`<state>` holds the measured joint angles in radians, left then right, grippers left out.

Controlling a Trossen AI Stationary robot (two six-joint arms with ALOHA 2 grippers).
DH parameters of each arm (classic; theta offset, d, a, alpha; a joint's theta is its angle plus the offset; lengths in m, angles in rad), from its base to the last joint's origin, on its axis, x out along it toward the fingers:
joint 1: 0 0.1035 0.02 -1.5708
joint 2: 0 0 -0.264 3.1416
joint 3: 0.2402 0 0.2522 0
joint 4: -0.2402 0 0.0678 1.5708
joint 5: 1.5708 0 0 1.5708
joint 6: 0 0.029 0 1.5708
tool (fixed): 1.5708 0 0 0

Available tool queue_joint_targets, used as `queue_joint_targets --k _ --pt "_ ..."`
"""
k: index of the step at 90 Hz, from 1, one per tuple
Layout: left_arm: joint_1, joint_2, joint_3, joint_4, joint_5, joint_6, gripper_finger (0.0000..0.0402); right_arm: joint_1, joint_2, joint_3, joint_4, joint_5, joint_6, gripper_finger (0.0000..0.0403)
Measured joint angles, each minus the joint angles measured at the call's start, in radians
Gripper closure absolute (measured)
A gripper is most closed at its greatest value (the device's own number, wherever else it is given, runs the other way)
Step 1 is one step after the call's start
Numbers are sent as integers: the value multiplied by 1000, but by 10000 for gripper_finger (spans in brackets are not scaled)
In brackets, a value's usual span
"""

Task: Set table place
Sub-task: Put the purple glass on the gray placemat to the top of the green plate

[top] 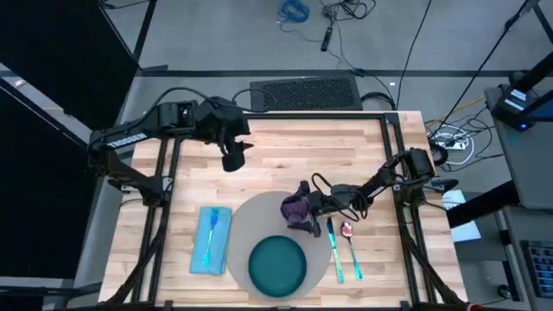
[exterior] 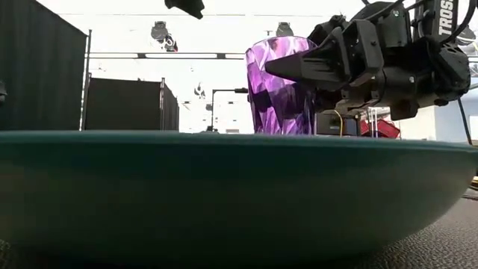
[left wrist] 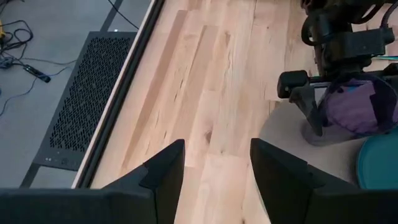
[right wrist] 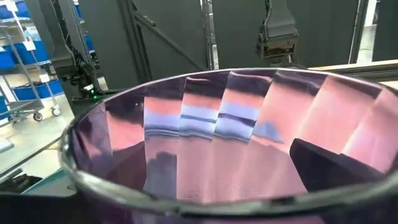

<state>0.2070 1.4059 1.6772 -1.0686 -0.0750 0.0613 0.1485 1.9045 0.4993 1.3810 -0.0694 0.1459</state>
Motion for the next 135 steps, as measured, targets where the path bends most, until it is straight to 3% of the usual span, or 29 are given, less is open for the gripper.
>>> queue_joint_targets --k 21,44,88,135 --pt "0 0 0 -15 0 -1 233 0 -69 -94 -1 99 22 7" --pt "0 0 0 -13 0 -1 233 0 -172 -146 -27 101 24 7" --pt "0 0 0 -14 0 -3 233 4 -177 -145 -152 150 26 7" --pt "0 0 0 -14 0 -4 233 23 -177 -145 -151 131 102 7"
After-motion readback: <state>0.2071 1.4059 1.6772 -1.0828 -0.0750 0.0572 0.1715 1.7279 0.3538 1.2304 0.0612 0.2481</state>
